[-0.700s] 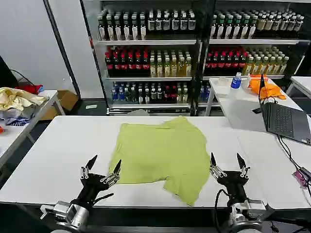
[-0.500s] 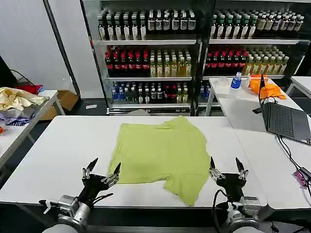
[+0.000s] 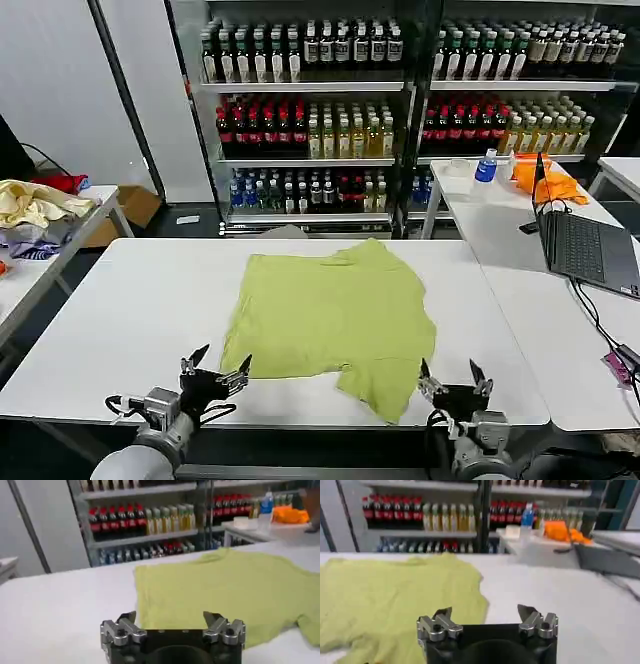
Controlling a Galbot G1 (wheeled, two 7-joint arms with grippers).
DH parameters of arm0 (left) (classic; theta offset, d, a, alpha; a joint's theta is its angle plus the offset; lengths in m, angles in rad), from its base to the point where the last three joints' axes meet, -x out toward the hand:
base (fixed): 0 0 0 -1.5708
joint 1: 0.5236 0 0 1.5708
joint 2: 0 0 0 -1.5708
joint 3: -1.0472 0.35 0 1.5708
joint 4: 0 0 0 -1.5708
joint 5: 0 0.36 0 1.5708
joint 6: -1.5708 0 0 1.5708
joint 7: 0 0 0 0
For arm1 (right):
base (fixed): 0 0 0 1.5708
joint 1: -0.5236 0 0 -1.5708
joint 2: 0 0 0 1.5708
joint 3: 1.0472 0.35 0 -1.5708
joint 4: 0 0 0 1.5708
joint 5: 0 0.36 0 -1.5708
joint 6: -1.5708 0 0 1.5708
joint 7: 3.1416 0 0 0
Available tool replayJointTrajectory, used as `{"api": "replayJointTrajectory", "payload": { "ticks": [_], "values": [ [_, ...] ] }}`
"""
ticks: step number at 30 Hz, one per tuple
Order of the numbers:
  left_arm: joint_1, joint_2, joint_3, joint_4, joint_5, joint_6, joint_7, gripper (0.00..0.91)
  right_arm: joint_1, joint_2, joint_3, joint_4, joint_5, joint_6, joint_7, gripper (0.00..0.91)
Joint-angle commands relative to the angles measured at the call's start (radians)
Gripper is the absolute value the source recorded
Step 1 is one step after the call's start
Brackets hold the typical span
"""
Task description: Fold and organize the clothes.
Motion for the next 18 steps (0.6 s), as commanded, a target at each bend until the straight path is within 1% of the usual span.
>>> {"api": "replayJointTrajectory", "payload": {
  "ticks": [1, 13, 18],
  "values": [
    [-0.039, 0.009, 0.041, 0.075, -0.015, 0.033, -0.015, 0.907, 0.031, 0.010, -0.083, -0.058, 0.022, -0.027, 0.021, 0.907],
    [-0.057, -0.016, 0.073, 0.112, -0.006, 0.033, -0.020, 0.907, 0.031, 0.035, -0.159, -0.091, 0.009, -0.033, 0.025, 0.907],
    [-0.057, -0.020, 0.081, 0.119, 0.000, 0.033, -0.020, 0.907, 0.030, 0.041, -0.173, -0.106, 0.002, -0.033, 0.025, 0.907]
  ]
}}
